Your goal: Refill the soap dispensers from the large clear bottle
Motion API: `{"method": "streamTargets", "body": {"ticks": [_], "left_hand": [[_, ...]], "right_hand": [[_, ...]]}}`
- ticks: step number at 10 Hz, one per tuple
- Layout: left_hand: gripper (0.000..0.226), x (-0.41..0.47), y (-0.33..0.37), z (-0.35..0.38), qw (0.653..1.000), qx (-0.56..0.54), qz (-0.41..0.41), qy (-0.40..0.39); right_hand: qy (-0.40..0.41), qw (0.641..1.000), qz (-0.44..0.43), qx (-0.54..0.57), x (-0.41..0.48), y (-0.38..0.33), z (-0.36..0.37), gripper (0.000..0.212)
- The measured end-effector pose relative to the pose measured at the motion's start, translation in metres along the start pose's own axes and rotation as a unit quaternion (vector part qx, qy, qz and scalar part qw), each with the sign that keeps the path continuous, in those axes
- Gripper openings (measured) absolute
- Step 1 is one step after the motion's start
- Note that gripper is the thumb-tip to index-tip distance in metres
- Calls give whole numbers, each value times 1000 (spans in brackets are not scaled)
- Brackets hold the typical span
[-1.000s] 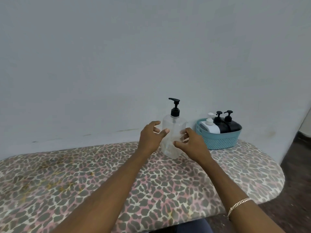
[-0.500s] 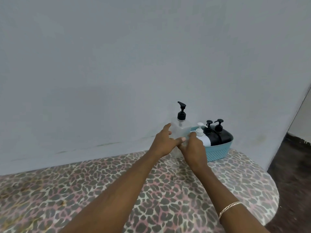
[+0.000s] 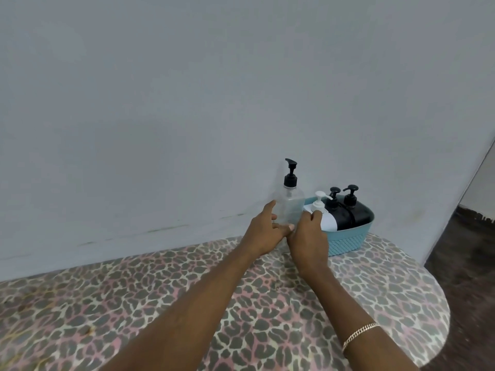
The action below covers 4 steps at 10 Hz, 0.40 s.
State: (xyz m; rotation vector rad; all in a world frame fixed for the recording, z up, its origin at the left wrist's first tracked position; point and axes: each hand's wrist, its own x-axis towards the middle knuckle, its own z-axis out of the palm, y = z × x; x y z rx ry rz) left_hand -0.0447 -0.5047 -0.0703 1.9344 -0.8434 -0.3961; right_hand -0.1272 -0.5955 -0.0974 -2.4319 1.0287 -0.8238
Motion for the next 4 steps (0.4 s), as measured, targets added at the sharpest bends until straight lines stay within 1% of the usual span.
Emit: {"method": "streamTargets", "body": {"ticks": [1, 3, 4], "left_hand": [[90, -6, 4, -3, 1000, 13, -2, 4], [88, -30, -1, -34, 998, 51, 11, 36], [82, -48, -5, -53, 991, 86, 31, 94]], "right_hand": [[-9, 1000, 2, 9, 1, 0, 0, 37], [-14, 998, -16, 53, -11, -4, -10, 88], [14, 996, -25, 80, -20, -12, -20, 92]]}}
